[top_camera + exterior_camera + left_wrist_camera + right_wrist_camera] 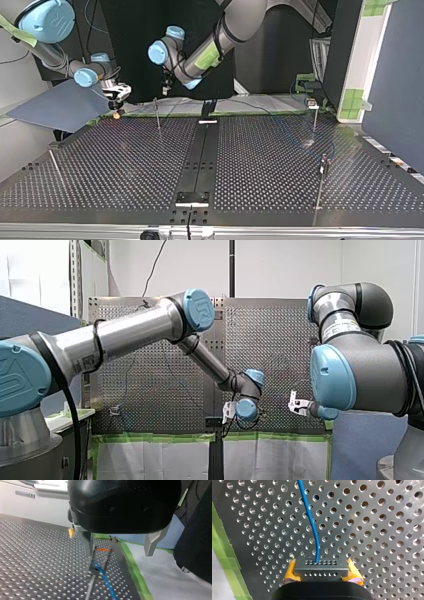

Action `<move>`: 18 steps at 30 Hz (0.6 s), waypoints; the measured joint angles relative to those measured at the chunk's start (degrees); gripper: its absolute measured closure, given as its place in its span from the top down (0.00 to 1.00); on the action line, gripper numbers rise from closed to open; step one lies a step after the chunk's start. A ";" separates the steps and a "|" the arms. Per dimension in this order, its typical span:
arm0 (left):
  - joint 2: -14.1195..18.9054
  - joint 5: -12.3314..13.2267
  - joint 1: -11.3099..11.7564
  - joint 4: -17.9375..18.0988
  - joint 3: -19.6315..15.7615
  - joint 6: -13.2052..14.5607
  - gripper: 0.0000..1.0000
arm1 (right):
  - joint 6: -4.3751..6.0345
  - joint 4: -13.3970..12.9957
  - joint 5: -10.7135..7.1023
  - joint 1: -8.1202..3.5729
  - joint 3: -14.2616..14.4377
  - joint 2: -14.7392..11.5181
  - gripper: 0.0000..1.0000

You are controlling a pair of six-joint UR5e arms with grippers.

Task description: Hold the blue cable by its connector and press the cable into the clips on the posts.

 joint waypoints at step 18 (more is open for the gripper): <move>9.81 -7.51 1.06 9.44 -9.81 -1.27 0.99 | -0.15 -0.11 0.03 0.14 -0.01 0.04 0.00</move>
